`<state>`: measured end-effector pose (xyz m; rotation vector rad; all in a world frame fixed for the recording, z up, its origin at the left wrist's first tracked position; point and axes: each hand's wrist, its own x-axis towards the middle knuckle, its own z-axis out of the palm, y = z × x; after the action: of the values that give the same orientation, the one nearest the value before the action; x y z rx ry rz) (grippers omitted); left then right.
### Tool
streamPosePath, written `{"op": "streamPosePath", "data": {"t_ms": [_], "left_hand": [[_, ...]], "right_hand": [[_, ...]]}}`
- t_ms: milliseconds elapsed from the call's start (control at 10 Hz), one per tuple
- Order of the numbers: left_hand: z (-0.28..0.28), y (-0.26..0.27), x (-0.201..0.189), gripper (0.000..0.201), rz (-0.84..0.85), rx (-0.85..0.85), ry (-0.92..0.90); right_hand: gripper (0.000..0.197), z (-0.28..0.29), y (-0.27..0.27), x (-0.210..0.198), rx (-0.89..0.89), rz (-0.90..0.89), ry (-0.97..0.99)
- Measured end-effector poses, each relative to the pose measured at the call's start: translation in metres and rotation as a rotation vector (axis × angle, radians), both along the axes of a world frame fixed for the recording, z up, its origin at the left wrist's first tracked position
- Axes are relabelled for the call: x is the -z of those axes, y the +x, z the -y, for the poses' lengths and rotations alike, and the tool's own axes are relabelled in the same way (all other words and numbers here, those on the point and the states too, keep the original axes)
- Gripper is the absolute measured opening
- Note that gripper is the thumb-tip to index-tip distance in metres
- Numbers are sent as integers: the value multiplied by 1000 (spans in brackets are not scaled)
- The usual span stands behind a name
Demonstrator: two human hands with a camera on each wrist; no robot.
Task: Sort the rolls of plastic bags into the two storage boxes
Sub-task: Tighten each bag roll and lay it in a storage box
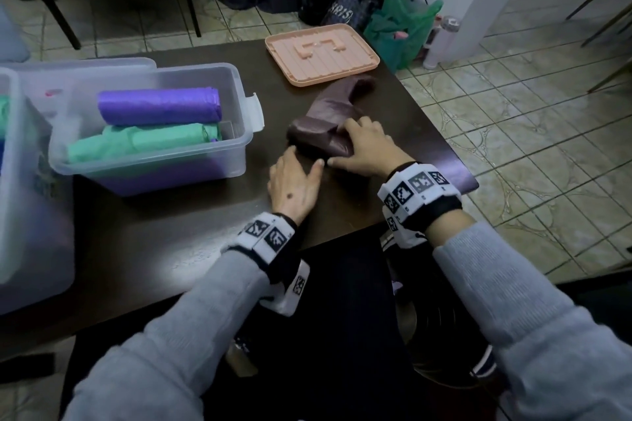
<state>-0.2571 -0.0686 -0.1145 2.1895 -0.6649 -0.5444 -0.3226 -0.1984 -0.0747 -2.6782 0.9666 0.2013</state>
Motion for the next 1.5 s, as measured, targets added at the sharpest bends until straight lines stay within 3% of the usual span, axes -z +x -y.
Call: {"op": "streamPosePath", "data": {"t_ms": [200,300,500,700,800,900,1000,1100,1200,1300,1400,1500], "left_hand": [[35,20,-16,62,-388,-231,-150],[39,23,-15,63,-394,-295,-149],[31,29,-8,15,-311,-203,-46],[27,37,-37,15,-103,46,88],[32,47,-53,28,-148,91,144],[42,56,-79,40,-273,8,-9],[53,57,-103,35,-620,-85,-351],[59,54,-100,35,-567,-99,-304],[61,50,-74,39,-216,16,54],[61,44,-61,48,-80,113,313],[64,51,-47,49,-268,109,217],[67,53,-52,47,-571,68,121]], "right_hand": [[62,-7,6,-1,11,-7,-8],[64,-7,5,1,26,10,39],[67,-2,0,0,42,36,69],[79,6,-2,-10,8,-55,126],[80,7,-4,-16,-19,-86,157],[77,8,-8,-21,-89,-156,124],[74,5,-12,-20,-108,-224,119],[75,0,-12,-18,-139,-226,99],[87,-11,-11,-12,-222,-183,94],[81,-17,-13,-7,-247,-195,60],[74,-22,-17,-2,-271,-243,89],[73,-22,-21,0,-279,-231,148]]}}
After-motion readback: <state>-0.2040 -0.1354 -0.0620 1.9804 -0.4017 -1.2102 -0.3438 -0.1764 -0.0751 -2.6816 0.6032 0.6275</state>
